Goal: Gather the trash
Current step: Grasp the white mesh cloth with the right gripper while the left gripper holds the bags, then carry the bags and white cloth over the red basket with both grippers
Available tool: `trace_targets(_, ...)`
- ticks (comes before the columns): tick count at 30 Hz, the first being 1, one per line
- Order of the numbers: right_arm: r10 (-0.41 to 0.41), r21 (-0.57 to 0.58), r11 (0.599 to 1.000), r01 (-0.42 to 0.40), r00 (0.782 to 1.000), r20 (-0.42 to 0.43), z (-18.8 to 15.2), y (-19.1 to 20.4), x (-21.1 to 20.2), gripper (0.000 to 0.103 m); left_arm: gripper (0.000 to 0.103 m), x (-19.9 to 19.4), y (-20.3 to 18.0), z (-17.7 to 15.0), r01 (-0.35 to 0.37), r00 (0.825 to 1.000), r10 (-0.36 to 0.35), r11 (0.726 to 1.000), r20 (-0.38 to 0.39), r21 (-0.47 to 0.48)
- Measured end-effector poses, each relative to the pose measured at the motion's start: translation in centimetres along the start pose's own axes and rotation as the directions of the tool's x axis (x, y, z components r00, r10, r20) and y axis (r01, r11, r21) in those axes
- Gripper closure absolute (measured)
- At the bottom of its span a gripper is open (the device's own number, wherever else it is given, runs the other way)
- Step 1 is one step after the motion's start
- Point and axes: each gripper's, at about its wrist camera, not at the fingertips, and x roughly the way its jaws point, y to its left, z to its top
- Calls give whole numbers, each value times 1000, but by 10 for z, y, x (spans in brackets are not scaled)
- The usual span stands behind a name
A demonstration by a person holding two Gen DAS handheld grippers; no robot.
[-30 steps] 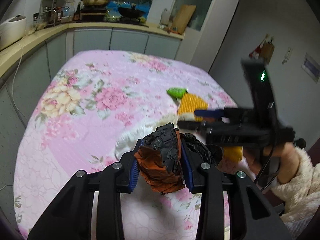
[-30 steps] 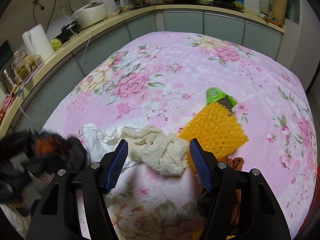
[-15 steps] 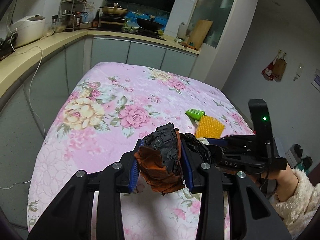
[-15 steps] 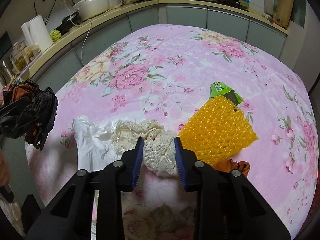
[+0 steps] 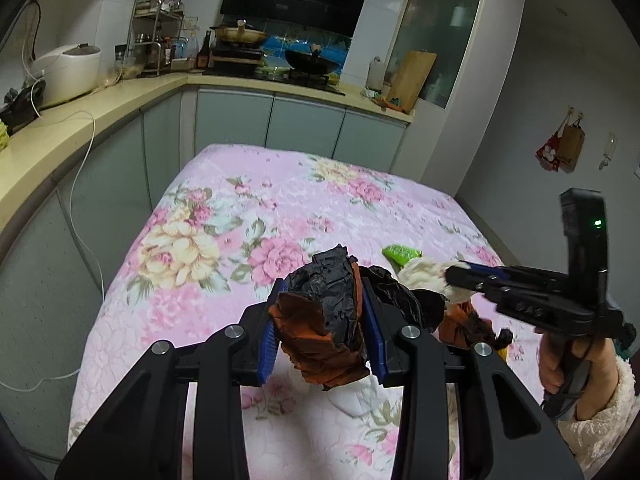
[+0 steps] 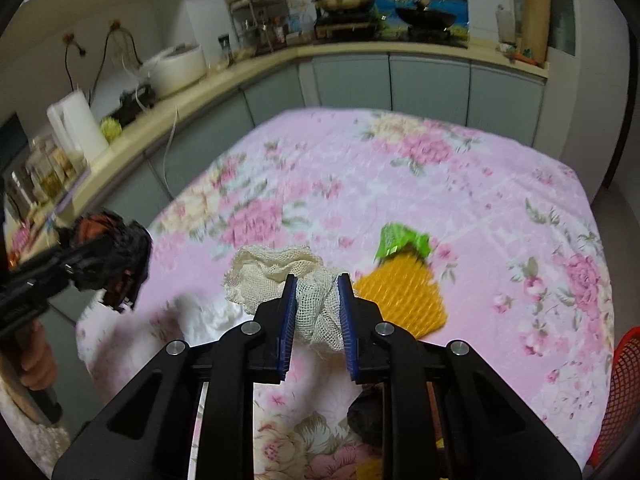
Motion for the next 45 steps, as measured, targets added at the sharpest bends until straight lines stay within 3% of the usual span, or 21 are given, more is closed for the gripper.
trace_targets(11, -59, 68, 996, 49, 986, 156, 28, -26, -48, 83, 69, 7, -19, 35, -48, 998, 46, 998, 51, 43)
trace_targets(21, -151, 156, 981, 116, 959, 238, 33, -61, -87, 83, 69, 25, -53, 68, -25, 997, 18, 995, 79, 94)
trace_targets(33, -323, 286, 927, 242, 903, 282, 17, -119, -141, 83, 69, 65, -147, 94, 134, 988, -148, 965, 47, 227)
trace_targets(45, -484, 417, 836, 356, 837, 256, -16, -166, -180, 83, 69, 108, -251, 87, 296, 954, -291, 880, -71, 372)
